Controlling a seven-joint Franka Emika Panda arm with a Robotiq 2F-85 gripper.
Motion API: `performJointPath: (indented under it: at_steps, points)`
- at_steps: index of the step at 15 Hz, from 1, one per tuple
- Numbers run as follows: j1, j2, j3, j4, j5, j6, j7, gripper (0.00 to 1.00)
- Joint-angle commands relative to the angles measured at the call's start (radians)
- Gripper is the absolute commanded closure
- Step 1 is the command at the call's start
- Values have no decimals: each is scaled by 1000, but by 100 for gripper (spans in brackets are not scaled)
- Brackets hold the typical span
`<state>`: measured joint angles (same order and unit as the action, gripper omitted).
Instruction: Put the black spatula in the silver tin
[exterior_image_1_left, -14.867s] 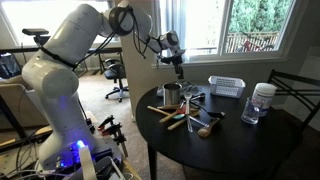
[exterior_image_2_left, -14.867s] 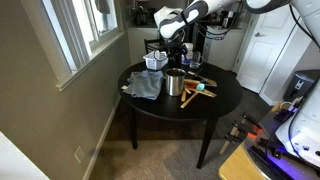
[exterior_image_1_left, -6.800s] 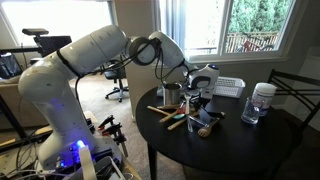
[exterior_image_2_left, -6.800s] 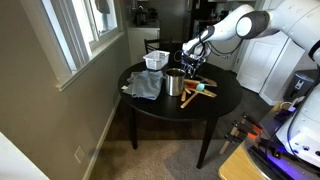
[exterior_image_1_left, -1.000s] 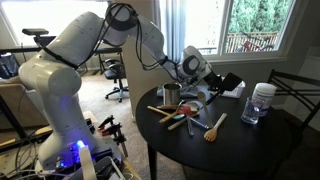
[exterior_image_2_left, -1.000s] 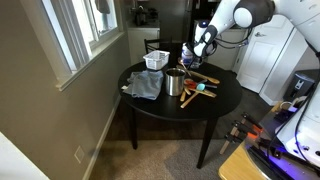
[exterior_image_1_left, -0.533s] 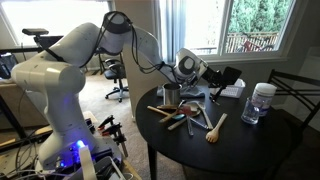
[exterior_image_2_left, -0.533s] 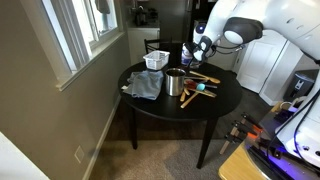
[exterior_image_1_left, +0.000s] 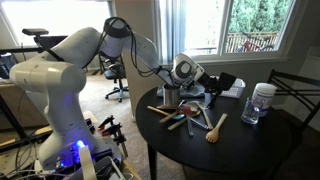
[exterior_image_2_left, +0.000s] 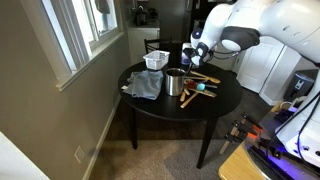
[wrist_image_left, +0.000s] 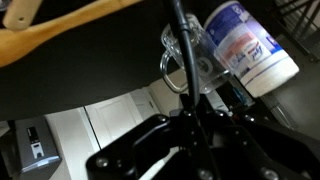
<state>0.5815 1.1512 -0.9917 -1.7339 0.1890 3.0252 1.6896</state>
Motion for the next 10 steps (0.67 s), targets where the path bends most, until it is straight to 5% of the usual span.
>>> performJointPath:
  at_steps: [1,10]
  points:
    - [-38,-167,110,-68,-67,-66,-171,92]
    - [-57,-269,120,-20,-285,-491,-227,92]
